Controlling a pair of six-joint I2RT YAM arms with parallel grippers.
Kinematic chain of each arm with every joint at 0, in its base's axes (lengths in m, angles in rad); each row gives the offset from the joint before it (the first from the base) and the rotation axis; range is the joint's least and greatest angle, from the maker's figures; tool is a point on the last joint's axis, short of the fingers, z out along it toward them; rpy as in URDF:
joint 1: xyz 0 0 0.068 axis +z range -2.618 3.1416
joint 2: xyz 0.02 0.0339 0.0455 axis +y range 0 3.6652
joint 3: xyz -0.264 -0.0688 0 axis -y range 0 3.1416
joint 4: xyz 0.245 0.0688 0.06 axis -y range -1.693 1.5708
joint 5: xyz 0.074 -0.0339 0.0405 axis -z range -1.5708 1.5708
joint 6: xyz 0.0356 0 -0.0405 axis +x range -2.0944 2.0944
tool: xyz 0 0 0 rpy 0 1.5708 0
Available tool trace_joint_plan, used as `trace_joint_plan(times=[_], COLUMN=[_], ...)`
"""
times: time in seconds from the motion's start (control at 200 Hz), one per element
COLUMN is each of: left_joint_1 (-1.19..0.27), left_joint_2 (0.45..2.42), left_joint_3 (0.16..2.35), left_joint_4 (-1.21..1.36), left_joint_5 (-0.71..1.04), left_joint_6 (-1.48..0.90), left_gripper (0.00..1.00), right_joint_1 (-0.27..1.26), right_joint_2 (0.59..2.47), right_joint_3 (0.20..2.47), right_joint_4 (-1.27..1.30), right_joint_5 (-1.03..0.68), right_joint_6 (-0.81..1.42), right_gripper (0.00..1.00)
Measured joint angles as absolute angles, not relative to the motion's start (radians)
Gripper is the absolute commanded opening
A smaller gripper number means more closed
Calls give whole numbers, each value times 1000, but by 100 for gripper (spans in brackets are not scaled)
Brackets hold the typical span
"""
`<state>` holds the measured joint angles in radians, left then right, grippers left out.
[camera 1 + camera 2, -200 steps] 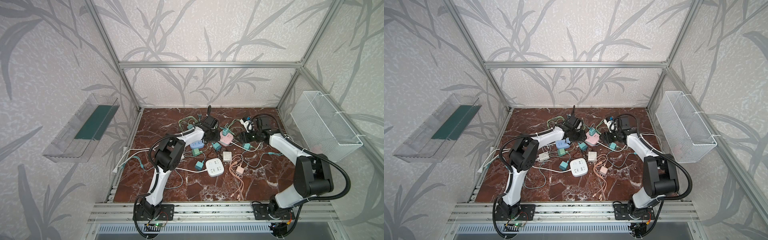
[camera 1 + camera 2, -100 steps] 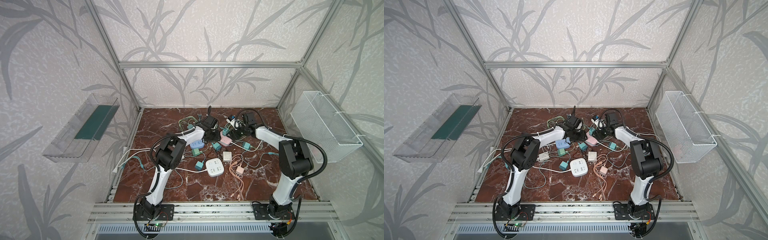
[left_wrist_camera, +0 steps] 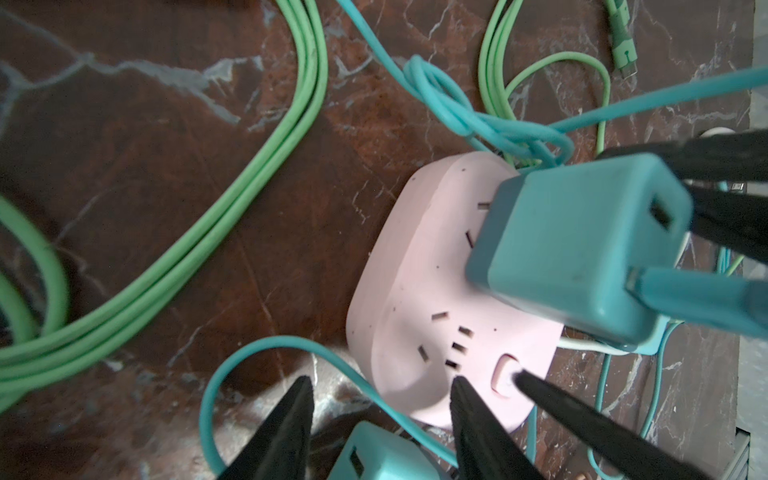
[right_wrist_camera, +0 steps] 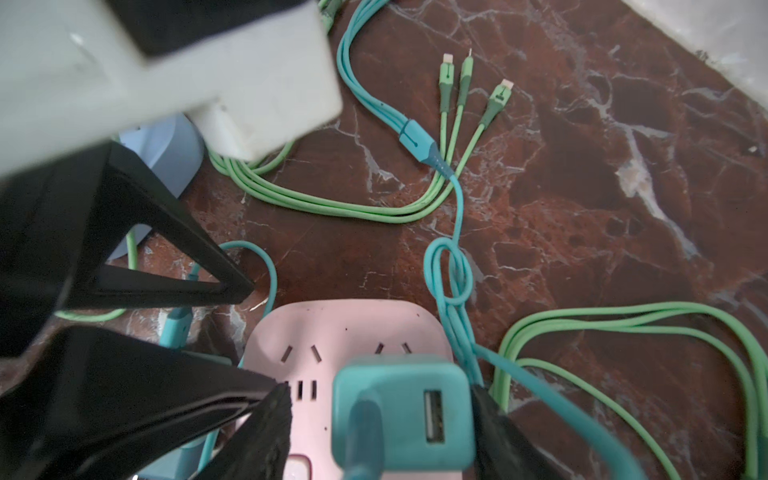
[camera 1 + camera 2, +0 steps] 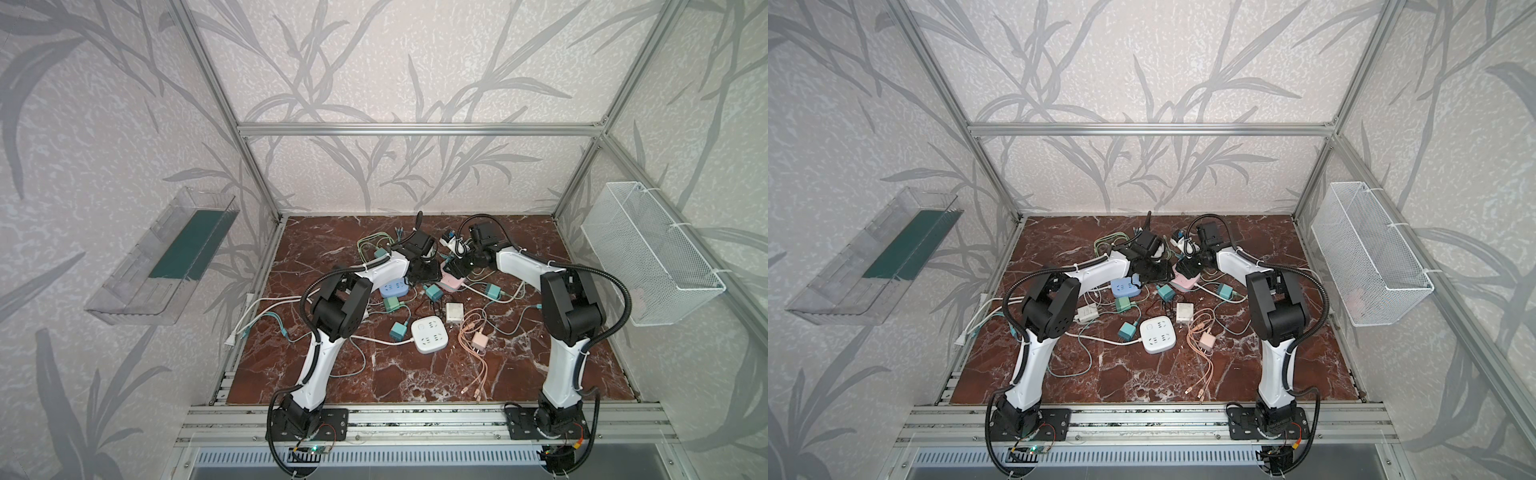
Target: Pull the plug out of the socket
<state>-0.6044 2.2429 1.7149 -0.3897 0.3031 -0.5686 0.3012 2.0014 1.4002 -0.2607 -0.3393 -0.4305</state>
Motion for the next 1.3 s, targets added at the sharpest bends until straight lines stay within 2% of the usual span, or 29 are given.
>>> trace_joint_plan(times=[0.1, 0.28, 0.625, 1.3], left_joint_1=[-601, -600, -600, -613], left_joint_2=[2257, 2281, 2296, 2326], left_joint_3=[1737, 1761, 1783, 1865], left_joint_4=[-392, -395, -400, -509], left_joint_5=[308, 315, 320, 308], left_joint_6=[-569, -569, -569, -576], left_gripper=[54, 54, 54, 51], right_joint_1=[301, 301, 300, 300], right_joint_2=[2012, 2017, 2030, 1989], right_joint_3=[1407, 1411, 1424, 1364], right_joint_4=[-268, -279, -289, -250], right_joint_5=[-337, -329, -322, -321], right_joint_6=[-437, -442, -445, -385], right_gripper=[57, 54, 33, 25])
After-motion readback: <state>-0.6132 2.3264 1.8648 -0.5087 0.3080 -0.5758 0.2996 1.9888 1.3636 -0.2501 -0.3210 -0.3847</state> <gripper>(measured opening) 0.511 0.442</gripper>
